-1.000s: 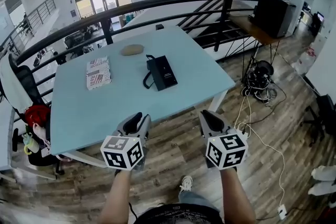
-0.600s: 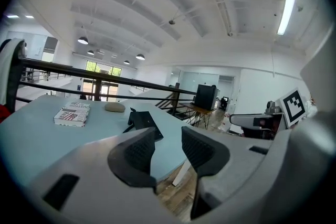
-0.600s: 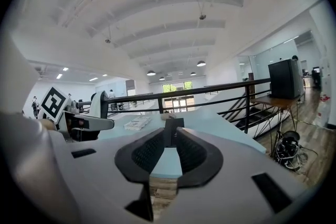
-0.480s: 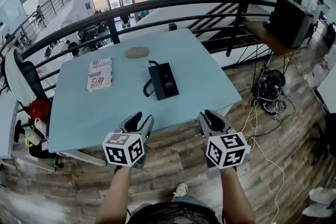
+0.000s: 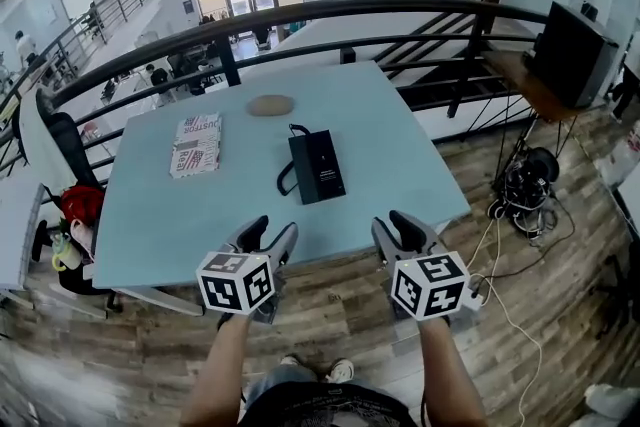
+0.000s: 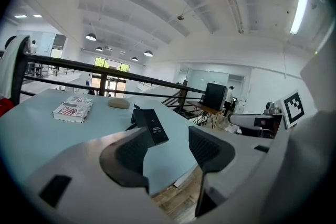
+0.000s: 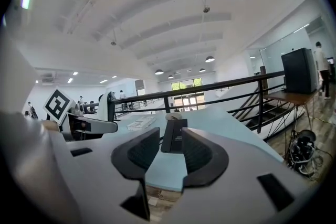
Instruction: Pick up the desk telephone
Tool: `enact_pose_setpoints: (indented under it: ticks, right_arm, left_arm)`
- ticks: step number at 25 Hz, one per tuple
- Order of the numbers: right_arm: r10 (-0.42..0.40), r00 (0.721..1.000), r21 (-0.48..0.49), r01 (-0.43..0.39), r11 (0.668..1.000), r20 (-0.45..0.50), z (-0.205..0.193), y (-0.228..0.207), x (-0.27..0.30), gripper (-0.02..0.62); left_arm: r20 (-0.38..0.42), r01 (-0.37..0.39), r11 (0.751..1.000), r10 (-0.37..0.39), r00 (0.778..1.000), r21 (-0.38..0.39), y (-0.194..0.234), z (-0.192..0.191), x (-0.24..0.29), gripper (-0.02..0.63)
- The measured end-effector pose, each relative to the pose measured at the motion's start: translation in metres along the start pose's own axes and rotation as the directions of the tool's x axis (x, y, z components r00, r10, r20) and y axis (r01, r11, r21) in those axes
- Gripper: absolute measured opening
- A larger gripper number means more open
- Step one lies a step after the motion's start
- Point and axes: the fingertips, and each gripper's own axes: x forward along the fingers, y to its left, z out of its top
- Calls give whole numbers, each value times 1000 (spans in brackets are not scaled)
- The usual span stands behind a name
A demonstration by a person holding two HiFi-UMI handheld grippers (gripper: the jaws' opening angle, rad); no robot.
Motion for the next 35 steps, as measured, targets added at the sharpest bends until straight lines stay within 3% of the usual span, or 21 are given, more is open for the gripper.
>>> enact_pose_setpoints:
  ticks: [9, 20, 30, 35]
  right_arm:
    - [56, 998, 8, -55, 998, -43, -3, -16, 58, 143]
    - [107, 985, 48, -101, 994, -137, -2, -50, 175, 175]
    - [199, 939, 150, -162, 975, -280, -30, -56, 259, 234]
    - [249, 905, 200, -189, 961, -344, -46, -59, 291, 257]
  left_arm:
    - [-36, 7, 999, -9, 999, -53, 31, -1, 51, 245]
    - [-113, 50, 986, -68, 991, -161, 98, 7, 152, 245]
    - [-242, 120, 930, -212, 947, -346, 139, -14, 220, 278]
    - [-262, 151, 898, -276, 925, -414, 149, -20, 244, 285]
